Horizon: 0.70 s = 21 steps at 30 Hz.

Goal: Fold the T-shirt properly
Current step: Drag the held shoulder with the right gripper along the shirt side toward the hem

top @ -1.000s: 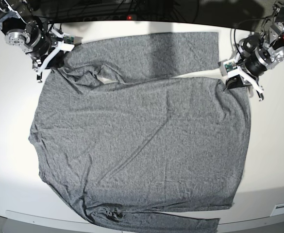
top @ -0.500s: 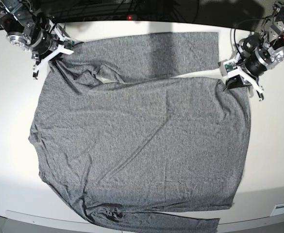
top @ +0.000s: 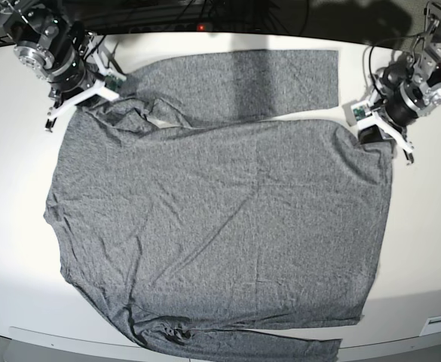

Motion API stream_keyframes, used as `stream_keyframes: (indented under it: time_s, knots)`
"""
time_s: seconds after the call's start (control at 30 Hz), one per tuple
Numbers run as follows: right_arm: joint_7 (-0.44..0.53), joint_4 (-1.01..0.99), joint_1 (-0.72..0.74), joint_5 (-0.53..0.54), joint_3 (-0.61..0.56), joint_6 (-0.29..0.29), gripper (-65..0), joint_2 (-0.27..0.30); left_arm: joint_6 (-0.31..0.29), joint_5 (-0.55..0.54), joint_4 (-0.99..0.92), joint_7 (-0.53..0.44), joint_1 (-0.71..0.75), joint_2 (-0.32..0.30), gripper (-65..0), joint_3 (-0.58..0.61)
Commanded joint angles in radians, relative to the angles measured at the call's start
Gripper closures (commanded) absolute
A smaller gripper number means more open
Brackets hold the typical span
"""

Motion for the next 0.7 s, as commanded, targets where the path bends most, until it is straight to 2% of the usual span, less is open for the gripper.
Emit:
stream_keyframes:
  time_s: [0.0,0.2,0.33,0.43,0.67]
  knots:
    - [0.007,0.014,0.016,-0.004,0.008,-0.011,0.0,-0.007,-0.012,-0.014,0.002,0.019,-0.011,-0.018,0.0,-0.003]
    - [0.006,0.014,0.100,0.003,0.008,-0.012,0.0,-0.137,-0.012,-0.066,0.002,0.053,-0.039,-0.018,0.0,-0.003]
    - [0.007,0.009,0.148,0.008,0.008,-0.050,0.0,-0.175,-0.012,-0.067,0.002,0.138,-0.071,-0.018,0.0,-0.003]
    - [0.010,-0.016,0.188,0.062,0.009,-0.056,0.0,-0.193,-0.012,-0.067,0.002,0.169,-0.107,-0.018,0.0,-0.003]
    - [0.036,-0.173,0.312,0.077,0.010,-0.056,0.0,-0.335,-0.012,-0.135,0.002,0.175,-0.182,-0.018,0.0,-0.002]
